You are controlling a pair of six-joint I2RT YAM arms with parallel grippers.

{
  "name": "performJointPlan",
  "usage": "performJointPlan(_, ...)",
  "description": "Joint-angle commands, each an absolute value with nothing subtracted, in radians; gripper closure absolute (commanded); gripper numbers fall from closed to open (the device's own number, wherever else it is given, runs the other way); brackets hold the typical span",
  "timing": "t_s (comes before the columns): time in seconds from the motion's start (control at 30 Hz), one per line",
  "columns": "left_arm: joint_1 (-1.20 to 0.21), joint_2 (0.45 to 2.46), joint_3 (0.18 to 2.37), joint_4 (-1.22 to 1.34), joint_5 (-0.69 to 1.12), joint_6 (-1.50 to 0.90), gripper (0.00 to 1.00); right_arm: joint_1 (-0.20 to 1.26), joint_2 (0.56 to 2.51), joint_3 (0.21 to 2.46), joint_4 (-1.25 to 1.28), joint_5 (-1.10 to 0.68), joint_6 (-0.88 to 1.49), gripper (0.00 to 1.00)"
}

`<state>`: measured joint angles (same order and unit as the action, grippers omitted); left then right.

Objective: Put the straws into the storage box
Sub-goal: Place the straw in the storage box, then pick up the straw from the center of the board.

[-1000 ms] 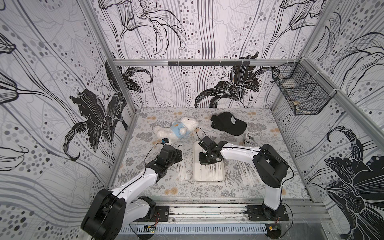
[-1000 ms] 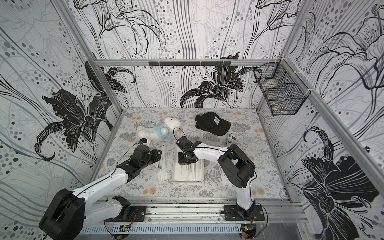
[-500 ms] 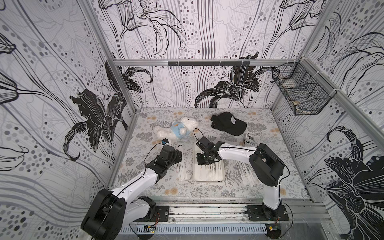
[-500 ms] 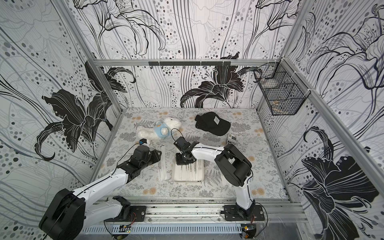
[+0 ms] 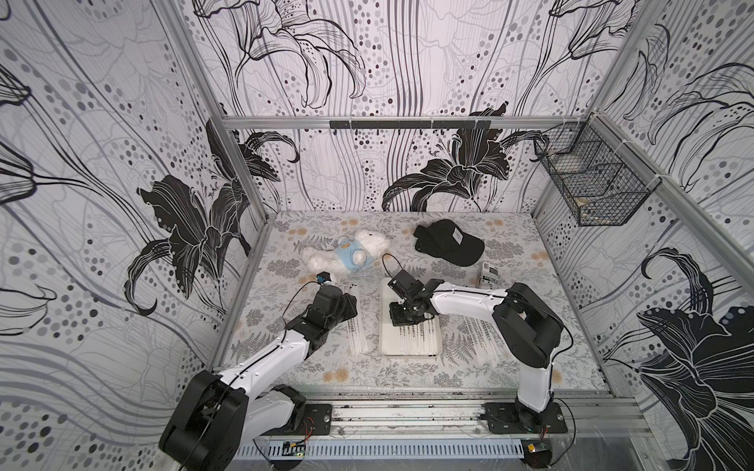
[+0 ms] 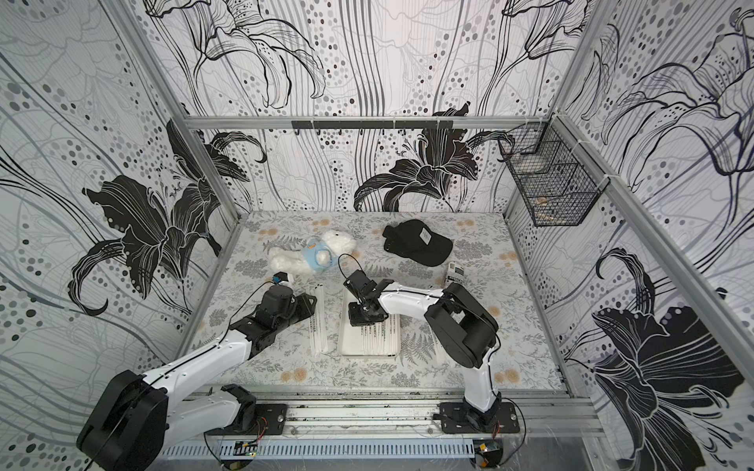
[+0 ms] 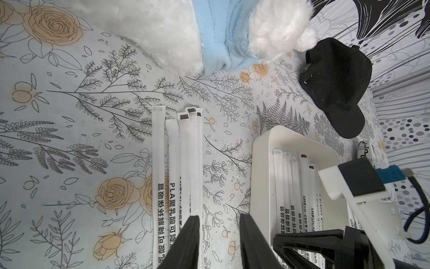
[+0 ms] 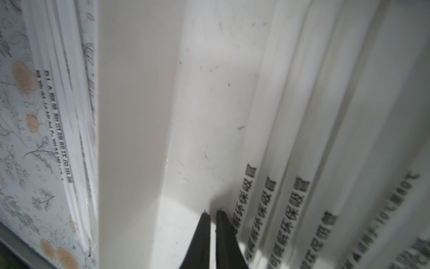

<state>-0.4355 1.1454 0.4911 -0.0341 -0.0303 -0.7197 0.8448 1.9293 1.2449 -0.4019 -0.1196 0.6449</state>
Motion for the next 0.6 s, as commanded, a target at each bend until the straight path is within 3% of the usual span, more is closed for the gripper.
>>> performJointPlan(0.0,-0.428,1.140,0.484,-0.018,-0.039,-0.699,0.66,0.838,1.890,1.241,-0.463,-0.106,0.614,0.88)
performJointPlan(0.13,-0.420,1.121,0.532,-0.092,-0.065,-0.684,0.65,0.834,1.802,1.279,-0.526,-0.113,0.605,0.85)
performJointPlan(0.2,-0.417,1.106,0.578,-0.167,-0.109,-0.654,0.59,0.812,1.733,1.254,-0.575,-0.095,0.601,0.84)
performJointPlan(0.43,-0.407,1.044,0.658,-0.253,-0.155,-0.614,0.11,0.600,1.426,0.958,-0.700,0.020,0.543,0.84)
performJointPlan(0.57,-0.391,1.009,0.615,-0.123,-0.006,-0.671,0.12,0.484,1.370,0.870,-0.749,0.053,0.441,0.81)
